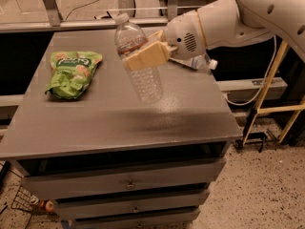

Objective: Place water bottle upright

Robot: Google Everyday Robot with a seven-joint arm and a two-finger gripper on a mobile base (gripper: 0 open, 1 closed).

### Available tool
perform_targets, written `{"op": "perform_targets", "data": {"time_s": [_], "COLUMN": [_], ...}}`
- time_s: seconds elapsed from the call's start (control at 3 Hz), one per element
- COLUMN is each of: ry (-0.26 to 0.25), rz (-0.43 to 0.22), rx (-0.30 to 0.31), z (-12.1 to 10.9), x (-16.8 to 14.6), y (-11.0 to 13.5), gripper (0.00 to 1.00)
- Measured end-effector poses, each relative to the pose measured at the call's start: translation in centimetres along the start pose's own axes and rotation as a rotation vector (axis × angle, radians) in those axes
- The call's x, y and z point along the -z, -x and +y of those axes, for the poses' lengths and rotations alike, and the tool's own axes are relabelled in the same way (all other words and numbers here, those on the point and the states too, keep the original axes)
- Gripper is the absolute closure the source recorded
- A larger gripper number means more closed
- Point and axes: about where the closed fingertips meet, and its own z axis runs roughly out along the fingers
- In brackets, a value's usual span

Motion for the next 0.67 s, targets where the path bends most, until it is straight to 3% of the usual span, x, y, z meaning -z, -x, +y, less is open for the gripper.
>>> {"op": "perform_targets", "data": {"time_s": [0.67], "ry": [-0.007], "rz": [-0.054], "rx": [0.049], "z": [-0.46], "x": [-0.31], "y": [-0.36], "gripper": [1.0]}}
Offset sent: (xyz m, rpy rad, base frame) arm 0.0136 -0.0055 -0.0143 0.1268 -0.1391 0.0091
